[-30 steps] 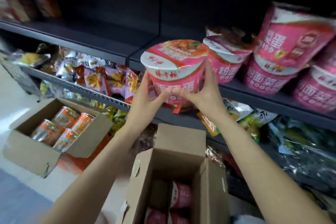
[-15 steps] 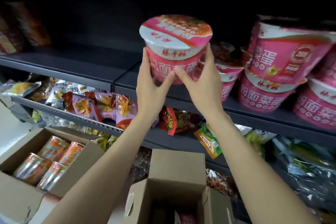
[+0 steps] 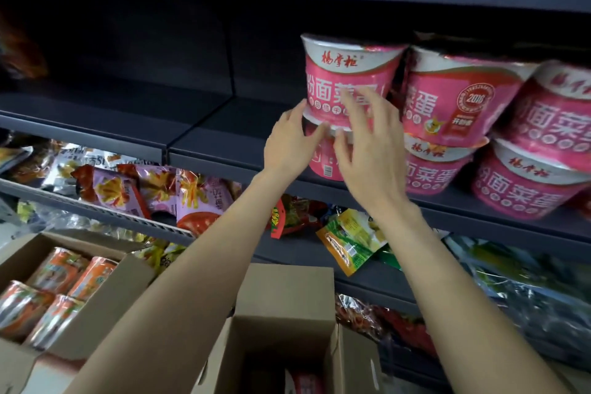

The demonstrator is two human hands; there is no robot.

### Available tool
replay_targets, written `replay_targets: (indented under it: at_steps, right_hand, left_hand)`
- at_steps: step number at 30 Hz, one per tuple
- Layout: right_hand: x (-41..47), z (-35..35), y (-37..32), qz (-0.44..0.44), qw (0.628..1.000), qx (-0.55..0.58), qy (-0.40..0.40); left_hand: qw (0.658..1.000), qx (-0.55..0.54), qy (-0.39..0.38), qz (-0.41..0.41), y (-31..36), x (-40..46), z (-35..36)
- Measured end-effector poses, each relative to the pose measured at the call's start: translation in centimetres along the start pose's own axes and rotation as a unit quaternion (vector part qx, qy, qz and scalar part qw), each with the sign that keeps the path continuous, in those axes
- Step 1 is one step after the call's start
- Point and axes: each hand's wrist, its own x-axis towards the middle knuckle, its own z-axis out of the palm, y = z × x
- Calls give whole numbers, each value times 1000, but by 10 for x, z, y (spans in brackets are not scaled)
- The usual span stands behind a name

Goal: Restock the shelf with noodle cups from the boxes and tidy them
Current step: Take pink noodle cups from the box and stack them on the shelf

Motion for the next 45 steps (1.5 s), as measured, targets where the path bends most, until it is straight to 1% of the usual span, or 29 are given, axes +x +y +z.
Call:
replay_targets:
  at_steps: [1, 3, 5, 8, 11, 14, 16, 21, 23, 24, 25, 27, 28, 29, 31, 33, 35, 36, 38, 39, 40, 42, 45]
  right_hand:
    - [4, 2, 1, -47, 998, -26, -27]
    - [21, 8, 3, -87, 988, -85, -91]
    - [44, 13, 4, -79, 982, -106, -138]
    - [82, 14, 6, -27, 981, -101, -163]
    - [98, 10, 7, 14, 981, -127, -144]
    - [84, 7, 14, 21, 984, -120, -132]
    - [71, 6, 20, 23, 988, -98, -115]
    - [46, 13, 23, 99, 994, -25, -43]
    - [43, 17, 22, 121, 991, 26, -51]
    - [43, 18, 20, 127, 988, 58, -58]
    - [43, 19, 20, 128, 987, 82, -58]
    - [43, 20, 18, 109, 990, 83, -38]
    - [41, 20, 19, 96, 992, 76, -26]
    - [40, 19, 20, 92, 993, 72, -18]
    - [41, 19, 23, 116, 990, 72, -18]
    - [46, 21, 29, 142, 986, 75, -35]
    - [50, 24, 32, 137, 985, 95, -54]
    - [50, 25, 33, 129, 984, 108, -58]
    - [49, 24, 34, 108, 982, 135, -69]
    - [50, 24, 35, 98, 981, 147, -84]
    - [53, 23, 36, 91, 979, 152, -104]
    - [68, 25, 41, 104, 974, 126, -156]
    - [93, 36, 48, 164, 957, 52, -235]
  left_hand:
    - [1000, -11, 0, 1, -2, -1, 2]
    - [1000, -14, 10, 13, -9, 1, 5]
    - [999, 25, 26, 35, -16, 2, 5]
    - [994, 79, 35, 68, -22, 3, 5]
    - [996, 38, 33, 68, -24, 6, 3]
    - [997, -40, 58, 18, -21, 14, -3]
    - [994, -91, 58, -20, -18, 24, -4]
    - [983, -174, -18, -53, -1, 41, 2]
    - [982, -175, -57, -51, 4, 48, 4]
    - [984, -155, -80, -45, 5, 53, 6]
    - [989, -109, -95, -29, 7, 57, 8]
    - [996, -3, -93, 12, 8, 64, 14]
    - [996, 5, -92, 19, 10, 68, 14]
    - [994, -26, -102, 13, 11, 75, 14]
    - [986, -109, -121, -18, 16, 87, 7]
    - [984, -120, -133, -21, 19, 96, 2]
    - [983, -124, -132, 3, 19, 98, 3]
    - [986, -119, -115, 16, 19, 96, 5]
    - [991, -109, -59, 55, 16, 93, 6]
    - [991, -113, -37, 67, 12, 94, 7]
    - [990, -122, -30, 71, 9, 97, 8]
    - [991, -117, -52, 46, 8, 106, 15]
    - [996, -11, -85, -5, 12, 117, 22]
